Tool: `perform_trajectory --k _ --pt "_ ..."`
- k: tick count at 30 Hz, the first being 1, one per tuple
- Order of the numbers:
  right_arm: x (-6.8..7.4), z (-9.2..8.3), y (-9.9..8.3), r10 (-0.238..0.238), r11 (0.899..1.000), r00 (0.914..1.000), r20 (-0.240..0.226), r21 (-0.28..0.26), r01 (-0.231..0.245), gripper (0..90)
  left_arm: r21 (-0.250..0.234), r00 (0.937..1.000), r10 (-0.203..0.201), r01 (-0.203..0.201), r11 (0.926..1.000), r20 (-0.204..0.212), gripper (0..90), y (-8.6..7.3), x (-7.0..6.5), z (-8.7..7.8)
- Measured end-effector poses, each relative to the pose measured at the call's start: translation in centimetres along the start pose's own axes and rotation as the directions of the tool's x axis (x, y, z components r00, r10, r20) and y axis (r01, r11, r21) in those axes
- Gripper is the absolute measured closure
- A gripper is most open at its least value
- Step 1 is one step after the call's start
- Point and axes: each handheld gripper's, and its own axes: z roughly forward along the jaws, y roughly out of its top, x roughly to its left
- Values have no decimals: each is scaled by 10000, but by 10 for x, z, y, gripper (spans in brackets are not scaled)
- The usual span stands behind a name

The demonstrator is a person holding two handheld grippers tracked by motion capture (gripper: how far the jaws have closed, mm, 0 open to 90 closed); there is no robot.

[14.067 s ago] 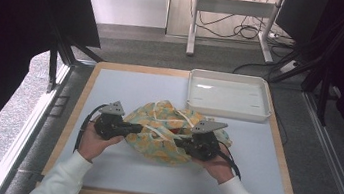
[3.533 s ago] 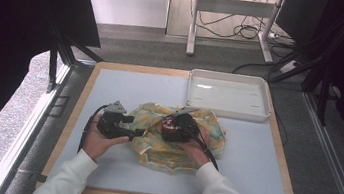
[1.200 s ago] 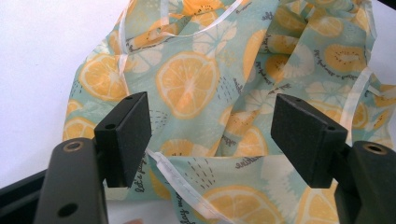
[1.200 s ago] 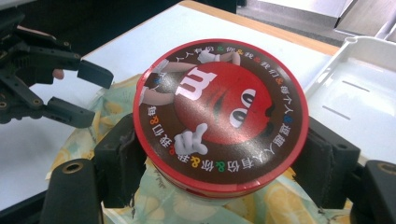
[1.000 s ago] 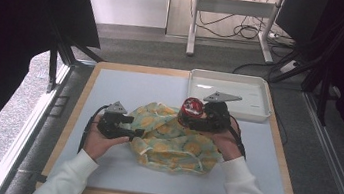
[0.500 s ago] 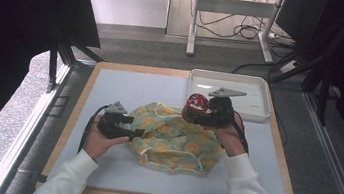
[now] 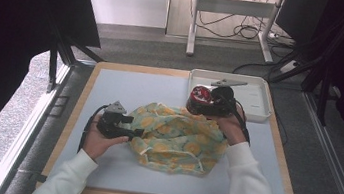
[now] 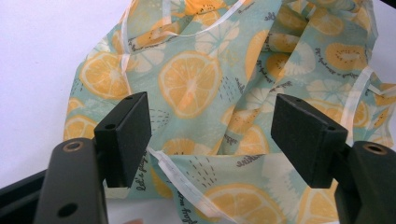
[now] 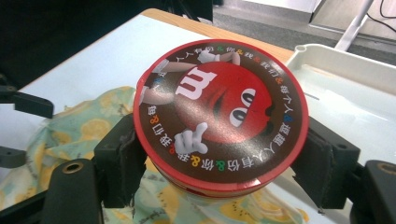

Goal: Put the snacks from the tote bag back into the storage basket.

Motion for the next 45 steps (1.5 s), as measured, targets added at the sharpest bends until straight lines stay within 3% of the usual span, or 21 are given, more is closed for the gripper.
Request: perform_trajectory --k 25,45 --pt "-33 37 17 230 9975 9975 667 644 -273 257 52 10000 17 -17 10000 -7 292 0 0 1" --pt "-54 69 15 504 9918 9933 1043 1115 -621 257 40 10000 -3 3 10000 15 290 0 0 0"
